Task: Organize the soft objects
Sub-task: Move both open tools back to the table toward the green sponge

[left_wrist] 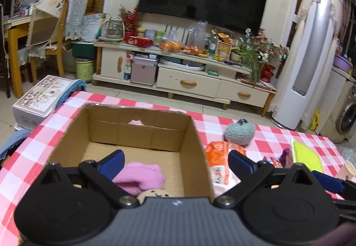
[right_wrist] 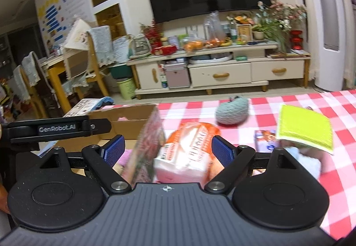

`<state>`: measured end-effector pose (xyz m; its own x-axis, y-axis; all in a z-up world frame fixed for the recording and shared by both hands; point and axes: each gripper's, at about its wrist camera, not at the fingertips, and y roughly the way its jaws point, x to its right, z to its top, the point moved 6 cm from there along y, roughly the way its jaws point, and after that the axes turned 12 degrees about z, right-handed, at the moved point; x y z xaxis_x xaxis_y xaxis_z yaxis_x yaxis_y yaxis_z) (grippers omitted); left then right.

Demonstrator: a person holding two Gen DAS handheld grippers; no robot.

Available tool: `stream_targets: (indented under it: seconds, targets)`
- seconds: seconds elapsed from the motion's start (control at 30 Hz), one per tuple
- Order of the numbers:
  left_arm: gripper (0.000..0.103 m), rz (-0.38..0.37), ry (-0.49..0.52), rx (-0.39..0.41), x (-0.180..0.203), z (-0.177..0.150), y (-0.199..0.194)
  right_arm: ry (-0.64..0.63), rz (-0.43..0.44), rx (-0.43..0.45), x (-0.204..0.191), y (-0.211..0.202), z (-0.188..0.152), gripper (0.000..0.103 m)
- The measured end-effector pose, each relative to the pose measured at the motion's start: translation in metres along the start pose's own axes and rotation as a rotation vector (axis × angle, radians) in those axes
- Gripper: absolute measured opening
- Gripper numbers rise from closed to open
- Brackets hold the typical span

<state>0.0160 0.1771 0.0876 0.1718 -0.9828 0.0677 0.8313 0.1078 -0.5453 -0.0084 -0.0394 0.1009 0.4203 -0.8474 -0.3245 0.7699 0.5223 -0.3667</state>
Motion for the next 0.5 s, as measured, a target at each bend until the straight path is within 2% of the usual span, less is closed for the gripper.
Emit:
stream_targets:
  seconds: [0.5]
  targets:
    - [0.102, -0.069, 0.052, 0.01, 0.038, -0.008, -0.007, 0.075, -0.093, 0.036, 0.024, -0.022, -0.014, 0.103]
